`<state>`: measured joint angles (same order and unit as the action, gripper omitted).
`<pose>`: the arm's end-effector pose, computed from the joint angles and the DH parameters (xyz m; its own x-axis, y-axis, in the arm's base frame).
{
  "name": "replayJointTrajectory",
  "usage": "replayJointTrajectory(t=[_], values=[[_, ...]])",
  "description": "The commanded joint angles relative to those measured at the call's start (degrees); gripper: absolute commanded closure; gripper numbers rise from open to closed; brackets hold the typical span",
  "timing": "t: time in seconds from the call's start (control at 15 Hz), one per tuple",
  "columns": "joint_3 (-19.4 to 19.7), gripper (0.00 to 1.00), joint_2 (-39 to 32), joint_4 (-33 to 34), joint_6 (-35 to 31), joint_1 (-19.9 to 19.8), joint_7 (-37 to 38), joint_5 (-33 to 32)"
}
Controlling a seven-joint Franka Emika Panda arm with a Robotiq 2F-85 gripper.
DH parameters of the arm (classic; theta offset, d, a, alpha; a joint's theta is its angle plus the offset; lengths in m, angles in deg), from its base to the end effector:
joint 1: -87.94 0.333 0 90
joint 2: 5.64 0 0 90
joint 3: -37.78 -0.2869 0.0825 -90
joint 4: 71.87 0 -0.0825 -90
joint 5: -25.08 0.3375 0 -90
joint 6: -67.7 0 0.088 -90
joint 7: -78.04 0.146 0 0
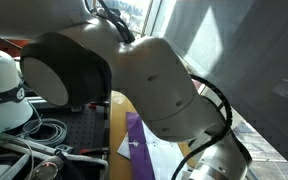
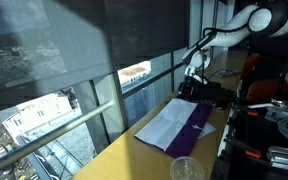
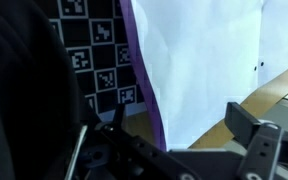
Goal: Close the purple file
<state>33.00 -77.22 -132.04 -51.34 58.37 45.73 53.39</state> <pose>0.6178 -0.2565 0.0328 0.9783 -0.2067 -0.0105 -0.1835 -0.8424 -0.5067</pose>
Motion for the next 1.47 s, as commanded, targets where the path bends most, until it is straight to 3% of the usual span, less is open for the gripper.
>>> replayJointTrajectory(t=[0.0,0.13,0.73,1.0,1.4], values=[[-1.31,0.26,-4.08,7.12,3.56,-0.59,2.58,-2.17],[-1.70,0.31,-5.80,9.35,3.91,-0.09,3.51,-2.55],[-0.70,1.00,-8.33,13.59,5.41,1.91,4.68,-1.91],[1.12,1.00,-2.85,9.38,5.05,4.93,7.65,-4.23],[5.77,1.00,11.18,-0.50,4.63,14.57,12.74,-13.30]])
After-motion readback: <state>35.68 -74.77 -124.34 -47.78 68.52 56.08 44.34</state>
